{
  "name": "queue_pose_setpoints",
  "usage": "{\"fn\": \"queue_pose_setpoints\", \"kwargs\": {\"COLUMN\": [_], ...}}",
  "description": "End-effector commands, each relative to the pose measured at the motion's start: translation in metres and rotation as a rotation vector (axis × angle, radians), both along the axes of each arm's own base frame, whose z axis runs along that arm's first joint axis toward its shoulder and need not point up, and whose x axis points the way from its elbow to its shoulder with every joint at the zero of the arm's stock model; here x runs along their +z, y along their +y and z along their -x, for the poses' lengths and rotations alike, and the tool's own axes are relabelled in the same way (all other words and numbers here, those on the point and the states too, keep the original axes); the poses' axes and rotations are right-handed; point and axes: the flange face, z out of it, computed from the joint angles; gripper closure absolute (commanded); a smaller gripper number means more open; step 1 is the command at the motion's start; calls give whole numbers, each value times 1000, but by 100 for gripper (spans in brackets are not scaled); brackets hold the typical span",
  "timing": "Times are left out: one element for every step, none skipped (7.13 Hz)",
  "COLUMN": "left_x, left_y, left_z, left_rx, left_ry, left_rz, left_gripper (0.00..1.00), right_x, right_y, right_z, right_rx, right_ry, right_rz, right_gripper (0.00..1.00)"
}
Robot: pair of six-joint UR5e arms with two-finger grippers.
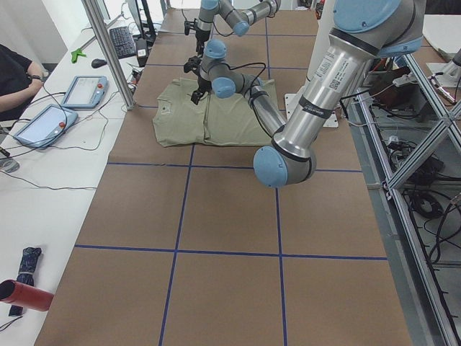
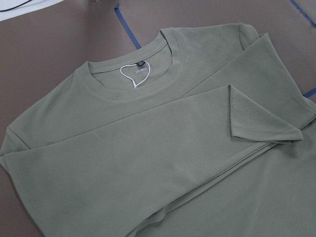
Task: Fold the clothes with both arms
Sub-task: 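Release the sleeve and withdraw the left gripper while the right gripper moves over the collar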
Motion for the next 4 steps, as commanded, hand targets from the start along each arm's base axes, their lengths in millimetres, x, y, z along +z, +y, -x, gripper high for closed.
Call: {"fn": "queue_pose_setpoints", "kwargs": {"left_x": [42, 53, 56, 57], "left_y": [-13, -10, -8, -8], "left_z": [62, 69, 70, 70], "left_rx": [72, 101, 106, 105], "left_ry": [-30, -22, -12, -12], "left_rz": [-71, -91, -96, -90], "left_gripper": [0, 0, 0, 0], "right_x": [-30, -40, -40, -38], "right_y": [7, 10, 12, 14], "right_z": [103, 134, 159, 171], "right_rx": [24, 37, 43, 35], "right_ry": [82, 102, 146, 163], "right_rz": [-14, -5, -15, -9], "right_gripper": [10, 14, 20, 25]}}
